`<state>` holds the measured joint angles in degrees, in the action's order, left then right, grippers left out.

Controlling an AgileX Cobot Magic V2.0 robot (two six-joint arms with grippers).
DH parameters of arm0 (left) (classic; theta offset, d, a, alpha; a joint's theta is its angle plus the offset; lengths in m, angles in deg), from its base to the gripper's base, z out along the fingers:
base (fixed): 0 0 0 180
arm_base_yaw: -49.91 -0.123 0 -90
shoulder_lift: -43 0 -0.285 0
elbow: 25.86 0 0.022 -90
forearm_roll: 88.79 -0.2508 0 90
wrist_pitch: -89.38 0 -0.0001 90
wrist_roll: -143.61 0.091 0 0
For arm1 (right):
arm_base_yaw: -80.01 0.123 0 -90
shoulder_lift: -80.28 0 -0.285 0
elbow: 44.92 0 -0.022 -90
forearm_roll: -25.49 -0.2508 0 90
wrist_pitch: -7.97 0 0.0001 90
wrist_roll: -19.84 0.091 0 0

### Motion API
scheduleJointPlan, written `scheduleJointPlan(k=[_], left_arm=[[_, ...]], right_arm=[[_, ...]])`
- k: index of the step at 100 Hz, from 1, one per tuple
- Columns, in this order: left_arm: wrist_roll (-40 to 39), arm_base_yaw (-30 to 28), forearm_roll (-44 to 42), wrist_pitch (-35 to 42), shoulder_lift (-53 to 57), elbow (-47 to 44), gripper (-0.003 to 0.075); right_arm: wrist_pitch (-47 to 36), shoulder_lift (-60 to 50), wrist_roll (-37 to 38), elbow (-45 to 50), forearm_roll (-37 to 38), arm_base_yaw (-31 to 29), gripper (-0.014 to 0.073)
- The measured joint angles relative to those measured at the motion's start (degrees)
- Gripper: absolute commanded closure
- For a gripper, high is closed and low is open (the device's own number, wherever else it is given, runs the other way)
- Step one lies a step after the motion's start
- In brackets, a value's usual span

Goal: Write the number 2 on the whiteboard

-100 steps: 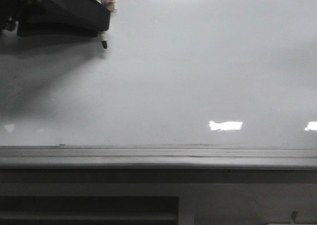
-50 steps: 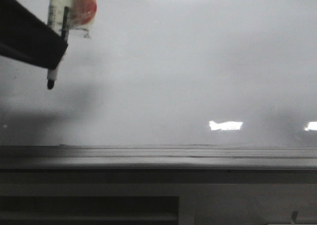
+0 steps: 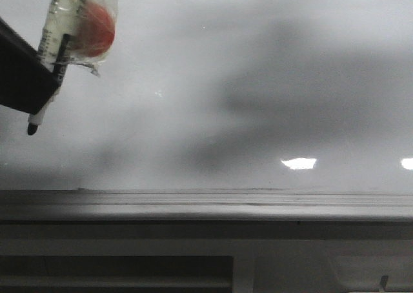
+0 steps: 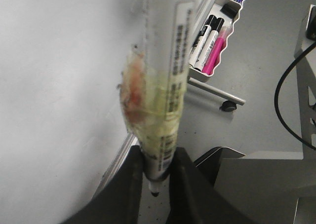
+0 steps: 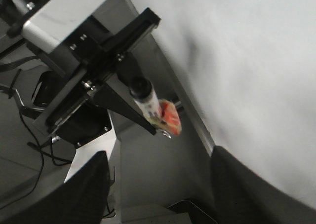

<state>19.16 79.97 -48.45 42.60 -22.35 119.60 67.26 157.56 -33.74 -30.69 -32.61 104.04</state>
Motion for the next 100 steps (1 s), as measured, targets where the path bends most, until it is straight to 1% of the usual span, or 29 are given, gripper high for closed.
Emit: scheduleJointPlan(k=[15, 31, 50, 77, 81, 88, 95, 100], left_arm=[[-3.16, 1.93, -4.88, -1.75, -2.72, 2.73, 0.0741], [-4.19, 2.72, -6.83, -1.98, -3.59, 4.67, 0.0741], [-4.3, 2.72, -7.69, -1.98, -3.88, 5.42, 0.0741], [-4.3, 2.72, -7.97, -1.98, -3.96, 5.56, 0.0741], [-4.3, 2.72, -7.97, -1.98, -3.96, 5.56, 0.0741], [-4.3, 2.72, -7.97, -1.98, -3.96, 5.56, 0.0741], [-4.3, 2.72, -7.97, -1.98, -3.96, 5.56, 0.0741], [-4.3, 2.72, -7.97, -2.08, -3.96, 5.56, 0.0741]], right_arm=[[0.51, 6.68, 0.0, -7.32, 2.16, 4.33, 0.02], [2.13, 11.41, 0.13, -12.33, 2.74, 5.32, 0.02], [5.38, 15.04, 0.47, -14.22, 3.24, 6.08, 0.02], [5.4, 17.98, 0.47, -14.35, 3.62, 9.0, 0.0207], [5.4, 18.23, 0.47, -14.35, 3.61, 9.09, 0.0225], [5.15, 18.38, 0.57, -14.35, 3.72, 9.23, 0.0292], [5.03, 18.48, 0.55, -14.35, 3.84, 9.23, 0.0389], [5.03, 18.52, 0.55, -14.35, 3.95, 9.23, 0.048]])
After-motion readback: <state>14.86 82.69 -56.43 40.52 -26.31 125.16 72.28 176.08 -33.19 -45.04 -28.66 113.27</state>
